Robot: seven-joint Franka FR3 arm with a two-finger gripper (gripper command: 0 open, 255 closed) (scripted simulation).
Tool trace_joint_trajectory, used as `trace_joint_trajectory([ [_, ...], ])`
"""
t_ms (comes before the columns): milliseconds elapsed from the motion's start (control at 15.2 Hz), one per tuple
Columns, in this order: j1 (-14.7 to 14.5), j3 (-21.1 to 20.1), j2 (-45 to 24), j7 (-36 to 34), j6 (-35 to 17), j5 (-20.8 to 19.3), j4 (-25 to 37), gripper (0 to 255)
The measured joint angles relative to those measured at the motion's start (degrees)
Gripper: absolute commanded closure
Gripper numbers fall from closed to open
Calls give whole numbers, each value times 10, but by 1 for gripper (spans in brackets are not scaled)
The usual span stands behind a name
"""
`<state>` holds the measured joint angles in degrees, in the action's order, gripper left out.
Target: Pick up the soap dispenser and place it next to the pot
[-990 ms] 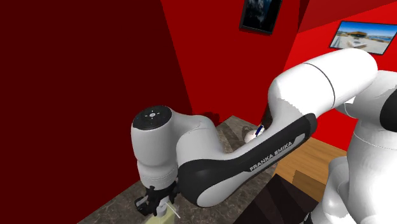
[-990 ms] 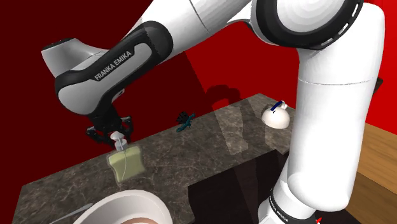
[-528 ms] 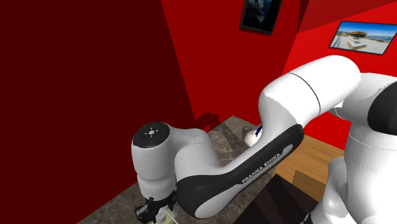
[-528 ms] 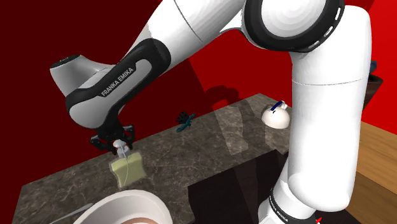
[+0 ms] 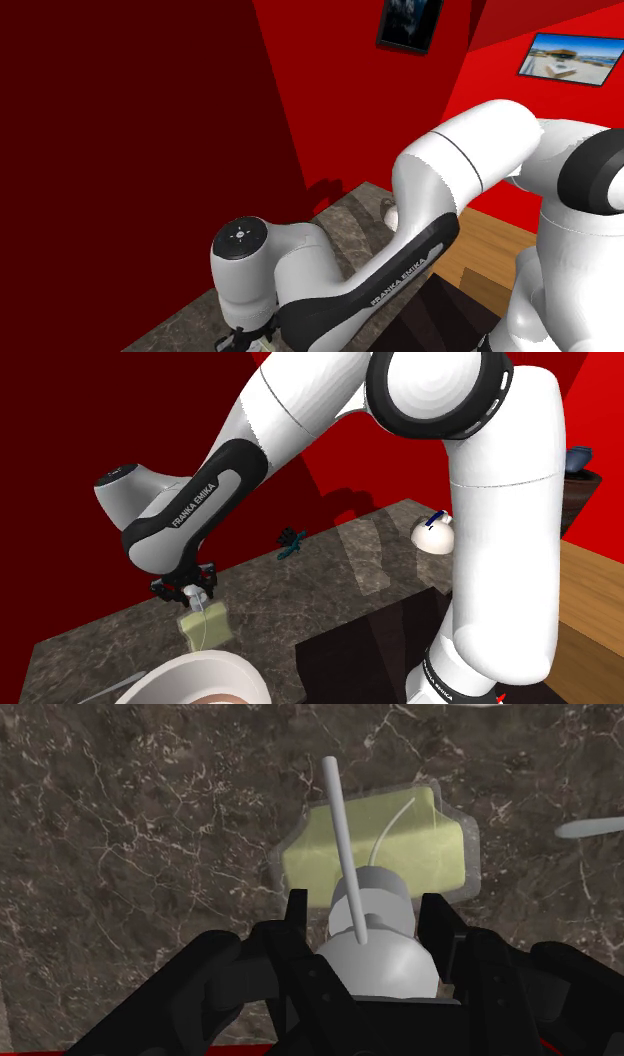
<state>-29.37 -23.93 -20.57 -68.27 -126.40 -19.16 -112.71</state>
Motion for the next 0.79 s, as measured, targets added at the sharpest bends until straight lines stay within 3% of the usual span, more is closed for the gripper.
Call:
trace_joint_trajectory([
  [792, -11, 16, -49, -26, -51, -33, -8, 255],
])
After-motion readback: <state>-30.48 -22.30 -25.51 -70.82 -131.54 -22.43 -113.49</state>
